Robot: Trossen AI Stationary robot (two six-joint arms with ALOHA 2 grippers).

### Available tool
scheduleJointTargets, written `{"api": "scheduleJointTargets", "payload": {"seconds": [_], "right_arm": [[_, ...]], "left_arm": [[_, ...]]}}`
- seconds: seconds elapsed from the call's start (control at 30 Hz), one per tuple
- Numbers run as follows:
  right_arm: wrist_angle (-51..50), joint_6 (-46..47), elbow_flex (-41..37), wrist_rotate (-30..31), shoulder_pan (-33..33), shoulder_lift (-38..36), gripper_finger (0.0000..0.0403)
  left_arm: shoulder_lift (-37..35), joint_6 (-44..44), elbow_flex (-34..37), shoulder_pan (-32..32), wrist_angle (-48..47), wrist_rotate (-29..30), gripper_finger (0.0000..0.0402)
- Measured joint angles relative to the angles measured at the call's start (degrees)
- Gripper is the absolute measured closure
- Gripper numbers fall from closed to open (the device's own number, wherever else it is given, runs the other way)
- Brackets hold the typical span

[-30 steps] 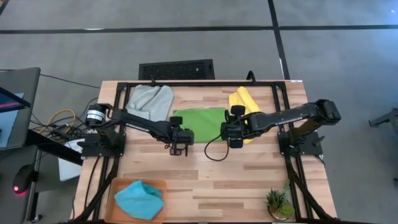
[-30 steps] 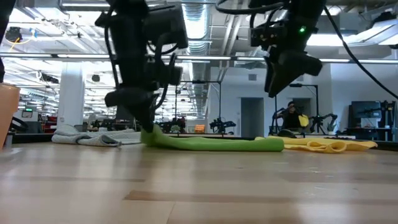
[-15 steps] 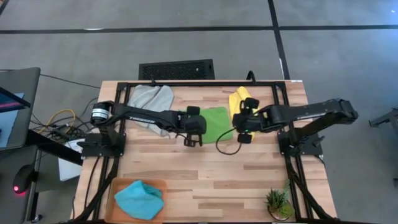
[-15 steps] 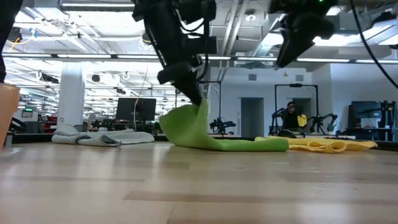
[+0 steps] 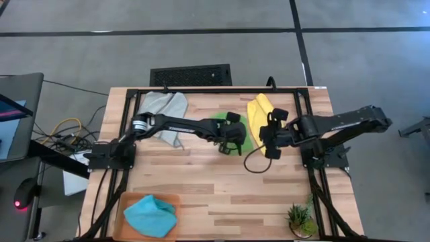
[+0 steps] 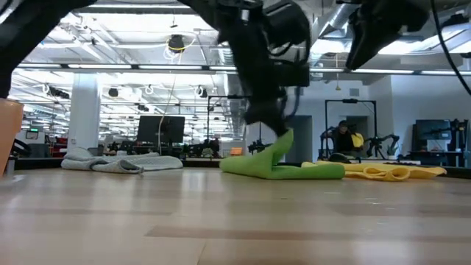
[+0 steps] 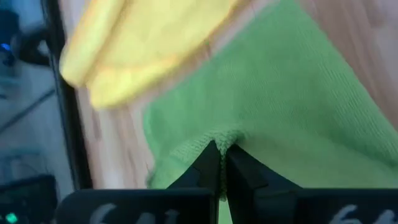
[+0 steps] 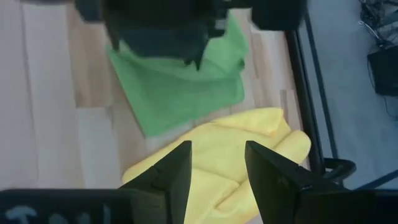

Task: Fold microfiber towels
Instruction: Fold the green microfiber towel

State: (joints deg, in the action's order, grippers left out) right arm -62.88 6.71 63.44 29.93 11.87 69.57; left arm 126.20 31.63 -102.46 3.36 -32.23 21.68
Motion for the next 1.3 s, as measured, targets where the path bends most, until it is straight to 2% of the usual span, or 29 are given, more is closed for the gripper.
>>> {"api": "scheduleJointTargets", "payload": {"seconds": [0.13,0.3,0.47,0.83,1.13,1.3], "right_arm": [[-0.74,1.74,0.00,0.23,2.37,-0.29,0.0229],[-2.18,3.95,-0.11,0.89,4.62,-1.04,0.0229],[-2.85,4.92,-0.09,1.77,5.91,-1.36,0.0231],[-2.68,5.02,-0.04,1.86,6.13,-1.39,0.0231],[-2.69,4.99,-0.04,1.86,6.13,-1.38,0.0231],[-2.68,4.99,-0.04,1.86,6.13,-1.38,0.0233]], "left_arm": [[2.58,3.04,-5.88,-0.02,0.73,-0.30,0.0401],[5.32,4.33,-9.36,-0.02,0.95,-1.66,0.0401],[6.65,4.80,-9.75,-0.02,3.32,-4.74,0.0401],[9.32,7.95,-10.18,-0.02,6.13,-5.15,0.0401],[9.10,10.20,-9.90,-0.07,9.32,-9.81,0.0400],[9.10,7.60,-9.89,0.00,9.49,-13.69,0.0366]]}}
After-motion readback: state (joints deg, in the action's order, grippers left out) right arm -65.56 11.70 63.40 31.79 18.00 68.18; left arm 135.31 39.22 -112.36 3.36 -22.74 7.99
